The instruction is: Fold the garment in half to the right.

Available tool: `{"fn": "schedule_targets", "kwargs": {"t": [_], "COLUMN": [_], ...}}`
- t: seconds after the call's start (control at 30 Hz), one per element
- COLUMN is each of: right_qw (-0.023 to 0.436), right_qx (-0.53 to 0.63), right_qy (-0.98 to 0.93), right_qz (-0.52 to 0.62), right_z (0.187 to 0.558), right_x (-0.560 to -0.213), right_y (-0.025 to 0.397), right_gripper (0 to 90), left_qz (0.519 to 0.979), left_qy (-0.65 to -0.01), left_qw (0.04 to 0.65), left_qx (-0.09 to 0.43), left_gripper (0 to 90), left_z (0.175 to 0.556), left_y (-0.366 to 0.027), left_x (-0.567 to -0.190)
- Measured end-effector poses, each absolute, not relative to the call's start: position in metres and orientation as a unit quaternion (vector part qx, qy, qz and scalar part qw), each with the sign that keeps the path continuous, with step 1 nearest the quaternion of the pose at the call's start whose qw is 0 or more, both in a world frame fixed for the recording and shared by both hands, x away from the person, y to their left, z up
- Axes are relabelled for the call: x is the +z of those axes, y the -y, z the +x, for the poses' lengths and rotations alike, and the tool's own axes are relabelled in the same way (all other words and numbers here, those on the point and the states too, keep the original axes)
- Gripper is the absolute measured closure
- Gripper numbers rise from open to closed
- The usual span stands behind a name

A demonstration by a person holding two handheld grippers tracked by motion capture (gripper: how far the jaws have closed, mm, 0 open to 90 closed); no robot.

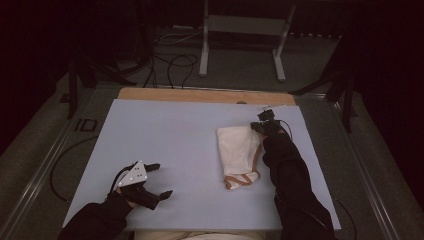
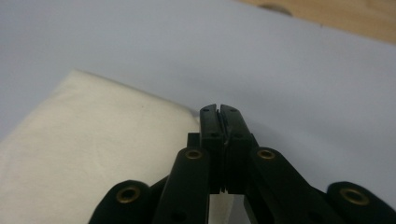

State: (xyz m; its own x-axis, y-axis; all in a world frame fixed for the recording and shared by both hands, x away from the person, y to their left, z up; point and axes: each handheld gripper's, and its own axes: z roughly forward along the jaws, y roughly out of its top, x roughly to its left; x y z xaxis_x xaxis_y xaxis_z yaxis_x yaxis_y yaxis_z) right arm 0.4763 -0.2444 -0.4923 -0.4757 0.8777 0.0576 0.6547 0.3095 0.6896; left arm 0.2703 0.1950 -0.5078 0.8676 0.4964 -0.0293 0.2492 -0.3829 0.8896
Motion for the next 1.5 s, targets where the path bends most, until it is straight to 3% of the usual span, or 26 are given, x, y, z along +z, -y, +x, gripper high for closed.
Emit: {"fn": "schedule_targets", "kwargs": {"t": [0.3,0.57,0.77,0.93,1.5], "right_qw": [0.163,0.16,0.162,0.135,0.123], "right_qx": [0.32,0.337,0.354,0.377,0.415], "right_qy": [-0.791,-0.782,-0.782,-0.788,-0.807], "right_qz": [0.495,0.499,0.487,0.468,0.402], "right_z": [0.479,0.479,0.475,0.47,0.449], "right_x": [-0.511,-0.502,-0.487,-0.481,-0.466], "right_y": [0.244,0.245,0.241,0.235,0.209], "right_gripper": [86.3,46.7,31.2,17.2,13.4], "left_qz": [0.823,0.821,0.821,0.82,0.817], "left_qy": [-0.228,-0.231,-0.232,-0.235,-0.239], "left_qw": [0.506,0.507,0.506,0.506,0.509], "left_qx": [0.124,0.126,0.128,0.129,0.125], "left_gripper": [0.7,0.7,0.7,0.7,0.7], "left_z": [0.27,0.271,0.272,0.272,0.272], "left_y": [-0.195,-0.197,-0.199,-0.2,-0.206], "left_x": [-0.508,-0.508,-0.508,-0.507,-0.505]}}
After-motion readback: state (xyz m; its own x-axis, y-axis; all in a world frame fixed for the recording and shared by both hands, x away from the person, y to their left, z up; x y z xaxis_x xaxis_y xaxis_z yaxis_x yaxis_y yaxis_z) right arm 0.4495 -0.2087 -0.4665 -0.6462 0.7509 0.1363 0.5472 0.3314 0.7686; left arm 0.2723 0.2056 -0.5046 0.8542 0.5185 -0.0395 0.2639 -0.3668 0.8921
